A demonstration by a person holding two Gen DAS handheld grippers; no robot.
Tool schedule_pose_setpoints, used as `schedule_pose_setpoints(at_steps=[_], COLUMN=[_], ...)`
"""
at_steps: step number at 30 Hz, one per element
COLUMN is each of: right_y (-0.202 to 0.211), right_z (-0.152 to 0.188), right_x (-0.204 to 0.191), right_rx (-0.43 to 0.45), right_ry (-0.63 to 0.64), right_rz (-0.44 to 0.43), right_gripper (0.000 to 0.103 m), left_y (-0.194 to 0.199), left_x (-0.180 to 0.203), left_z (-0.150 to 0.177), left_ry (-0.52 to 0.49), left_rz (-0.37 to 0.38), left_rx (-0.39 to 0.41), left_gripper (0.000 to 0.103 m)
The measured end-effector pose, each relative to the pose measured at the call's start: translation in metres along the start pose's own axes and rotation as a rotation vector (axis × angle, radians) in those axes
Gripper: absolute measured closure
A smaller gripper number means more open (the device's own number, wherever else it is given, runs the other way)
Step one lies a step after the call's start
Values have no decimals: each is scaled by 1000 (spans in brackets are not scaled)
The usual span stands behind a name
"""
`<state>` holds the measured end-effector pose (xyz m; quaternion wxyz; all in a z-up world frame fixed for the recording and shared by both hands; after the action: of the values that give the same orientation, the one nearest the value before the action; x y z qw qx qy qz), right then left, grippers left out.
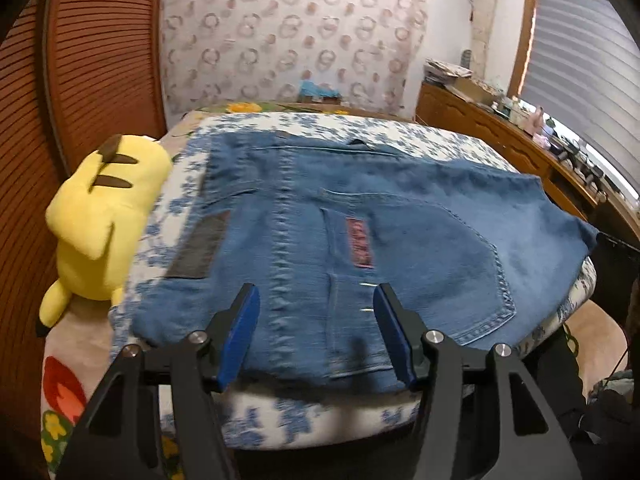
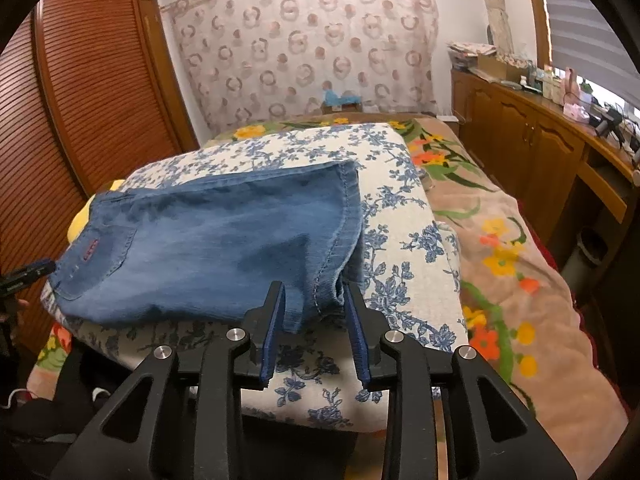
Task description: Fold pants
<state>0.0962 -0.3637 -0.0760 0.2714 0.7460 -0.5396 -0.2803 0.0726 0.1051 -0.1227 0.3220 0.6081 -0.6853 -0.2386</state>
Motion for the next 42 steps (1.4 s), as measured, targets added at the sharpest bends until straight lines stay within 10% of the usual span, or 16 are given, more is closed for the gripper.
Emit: schedule_pose_setpoints(at_steps=[11,16,25,42], right_y=[-7,-9,5,-6], right_z=[6,1,-28,-93], right_x=[4,0,-29,-184], right_rx=[-32,-29,29,91], right_ry=[2,28,109,371], right_rz=[2,-17,-71,-301], right_gripper=[72,94,101,102], left_y=[-16,-20,-9,23], left_x=[42,50,59,29], left_z=[4,4,-3,-13], left_ry=[-69,-73,-89,-45], left_rz=[71,63,78,42], left_rx=[-36,-51,-27,40], left_gripper=[45,45,45,45])
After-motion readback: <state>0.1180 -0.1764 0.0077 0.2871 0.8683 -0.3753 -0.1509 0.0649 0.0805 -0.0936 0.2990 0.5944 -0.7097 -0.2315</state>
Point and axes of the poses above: each gripper's, at about its wrist camera, not at the fingertips, and y roughly against the way its jaws point, x to its right, z to its underside, the point moved 5 cm from there along -y, roughly the way its jaws point, and after that the axes turned 4 degrees about -x, right-handed, at the moved point
